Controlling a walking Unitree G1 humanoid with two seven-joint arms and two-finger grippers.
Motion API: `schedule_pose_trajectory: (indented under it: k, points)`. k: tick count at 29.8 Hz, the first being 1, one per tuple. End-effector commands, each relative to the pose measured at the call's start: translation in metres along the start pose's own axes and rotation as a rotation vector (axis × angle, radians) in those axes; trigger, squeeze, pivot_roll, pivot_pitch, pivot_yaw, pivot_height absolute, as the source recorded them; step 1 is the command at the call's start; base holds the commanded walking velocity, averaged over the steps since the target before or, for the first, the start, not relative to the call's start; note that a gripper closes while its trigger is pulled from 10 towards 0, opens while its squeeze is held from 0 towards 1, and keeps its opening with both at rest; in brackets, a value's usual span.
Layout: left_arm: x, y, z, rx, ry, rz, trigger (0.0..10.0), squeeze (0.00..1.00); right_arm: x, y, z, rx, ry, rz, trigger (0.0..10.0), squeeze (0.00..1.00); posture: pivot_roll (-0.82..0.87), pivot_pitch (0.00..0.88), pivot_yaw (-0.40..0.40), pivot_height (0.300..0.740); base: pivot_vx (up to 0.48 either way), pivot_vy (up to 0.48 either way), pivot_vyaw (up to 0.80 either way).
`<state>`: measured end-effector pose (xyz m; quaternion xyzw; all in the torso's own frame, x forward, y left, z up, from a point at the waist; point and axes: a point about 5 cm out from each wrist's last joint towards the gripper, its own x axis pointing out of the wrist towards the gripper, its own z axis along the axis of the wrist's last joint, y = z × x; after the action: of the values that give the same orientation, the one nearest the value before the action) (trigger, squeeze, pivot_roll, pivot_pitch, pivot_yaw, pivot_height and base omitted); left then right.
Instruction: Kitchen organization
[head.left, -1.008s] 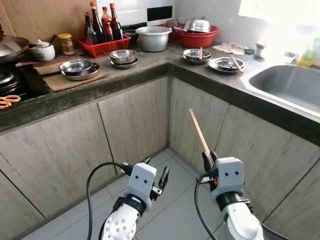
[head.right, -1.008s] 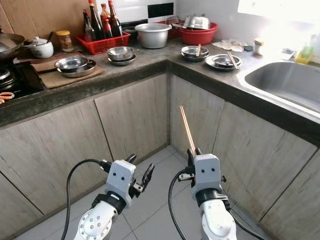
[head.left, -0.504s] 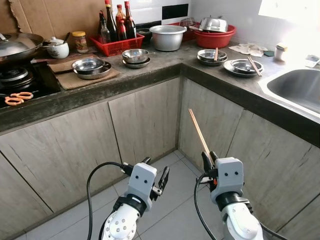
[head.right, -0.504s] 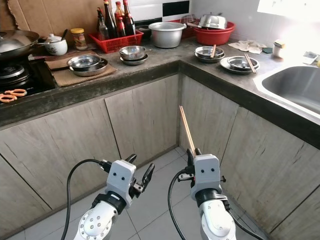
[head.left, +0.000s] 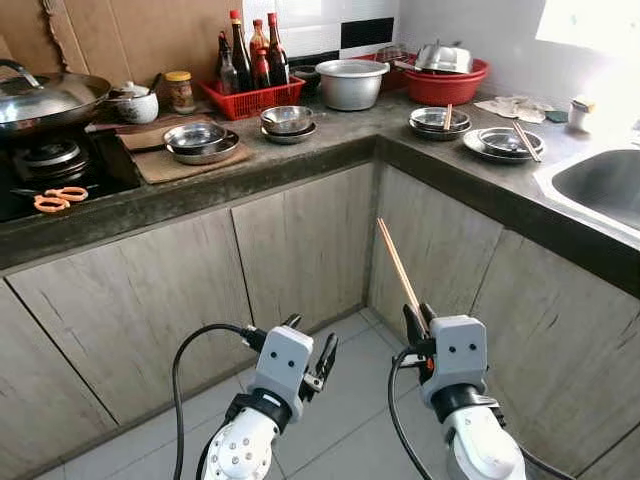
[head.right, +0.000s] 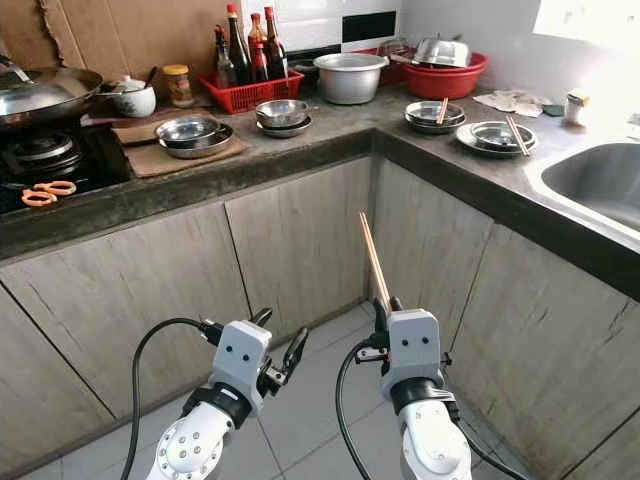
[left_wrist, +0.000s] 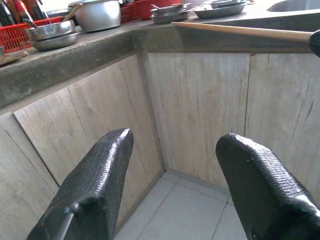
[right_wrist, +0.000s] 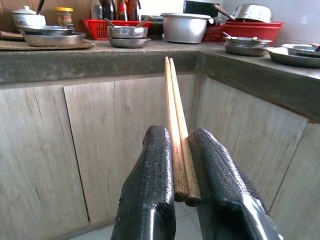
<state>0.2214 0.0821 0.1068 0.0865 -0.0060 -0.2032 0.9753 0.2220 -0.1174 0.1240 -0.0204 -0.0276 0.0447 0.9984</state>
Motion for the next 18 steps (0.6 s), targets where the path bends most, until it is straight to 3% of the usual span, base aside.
schedule_pose_trajectory:
  k: [1,12,18]
  points:
    - [0.0016,-0.0004,-0.0003,0.005,0.009,-0.009,10.0,0.00,0.0003,0.0000,0.0012,-0.002,-0.009,-0.007,10.0,0.00,0.10,0.000,0.006,0.740,0.356,0.000,0.00]
    - [0.0014,0.0000,-0.0004,0.007,0.011,-0.012,10.0,0.00,-0.0003,-0.0004,0.0010,0.005,-0.007,-0.015,10.0,0.00,0.10,0.000,0.009,0.740,0.449,0.000,0.00]
    - [0.0013,0.0002,-0.0005,0.008,0.012,-0.012,10.0,0.00,-0.0004,-0.0004,0.0010,0.003,-0.005,-0.015,10.0,0.00,0.10,0.000,0.010,0.740,0.480,0.000,-0.56]
